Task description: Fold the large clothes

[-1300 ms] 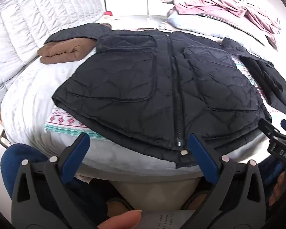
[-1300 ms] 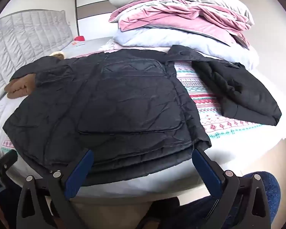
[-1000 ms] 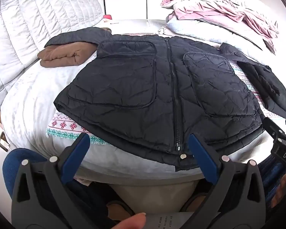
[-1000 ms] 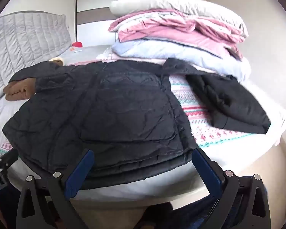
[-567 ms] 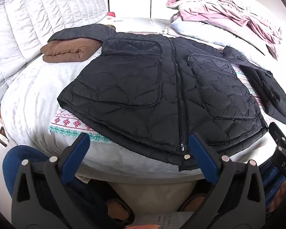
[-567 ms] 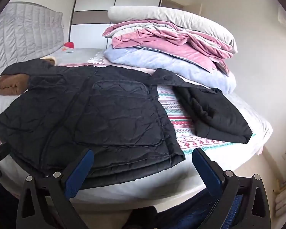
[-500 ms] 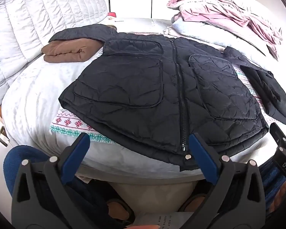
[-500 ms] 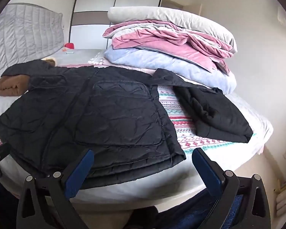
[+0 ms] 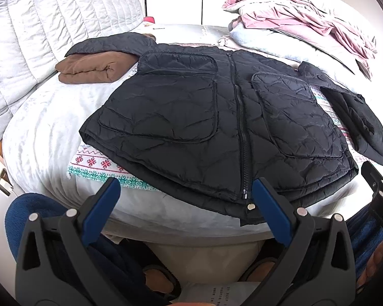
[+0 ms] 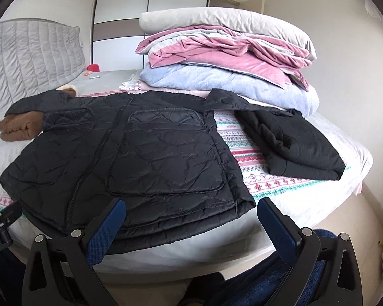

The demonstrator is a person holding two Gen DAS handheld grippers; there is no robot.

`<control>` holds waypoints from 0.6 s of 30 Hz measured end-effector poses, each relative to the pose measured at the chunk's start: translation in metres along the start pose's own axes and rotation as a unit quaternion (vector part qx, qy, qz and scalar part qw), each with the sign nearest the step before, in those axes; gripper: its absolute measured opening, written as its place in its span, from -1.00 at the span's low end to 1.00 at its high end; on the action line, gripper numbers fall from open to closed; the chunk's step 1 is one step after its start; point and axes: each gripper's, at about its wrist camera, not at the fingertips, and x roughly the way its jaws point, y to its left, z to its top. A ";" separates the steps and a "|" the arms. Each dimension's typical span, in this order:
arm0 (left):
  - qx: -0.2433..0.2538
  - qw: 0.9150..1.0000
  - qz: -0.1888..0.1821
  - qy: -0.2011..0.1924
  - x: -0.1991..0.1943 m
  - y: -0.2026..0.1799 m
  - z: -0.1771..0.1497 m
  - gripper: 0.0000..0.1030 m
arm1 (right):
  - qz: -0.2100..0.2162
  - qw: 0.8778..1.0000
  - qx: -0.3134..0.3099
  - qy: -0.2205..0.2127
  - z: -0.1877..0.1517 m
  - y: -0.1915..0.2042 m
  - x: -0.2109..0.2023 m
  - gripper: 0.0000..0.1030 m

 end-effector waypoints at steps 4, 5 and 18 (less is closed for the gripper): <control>0.001 1.000 0.001 0.000 -0.001 -0.002 -0.003 1.00 | -0.005 1.000 -0.009 -0.001 0.001 0.003 -0.001 1.00; 0.001 1.000 0.002 -0.001 -0.001 -0.001 -0.005 1.00 | -0.007 1.000 -0.012 -0.002 0.002 0.001 -0.002 1.00; 0.005 1.000 0.003 0.003 0.000 -0.002 -0.006 1.00 | -0.010 1.000 -0.013 0.004 0.003 0.000 0.001 1.00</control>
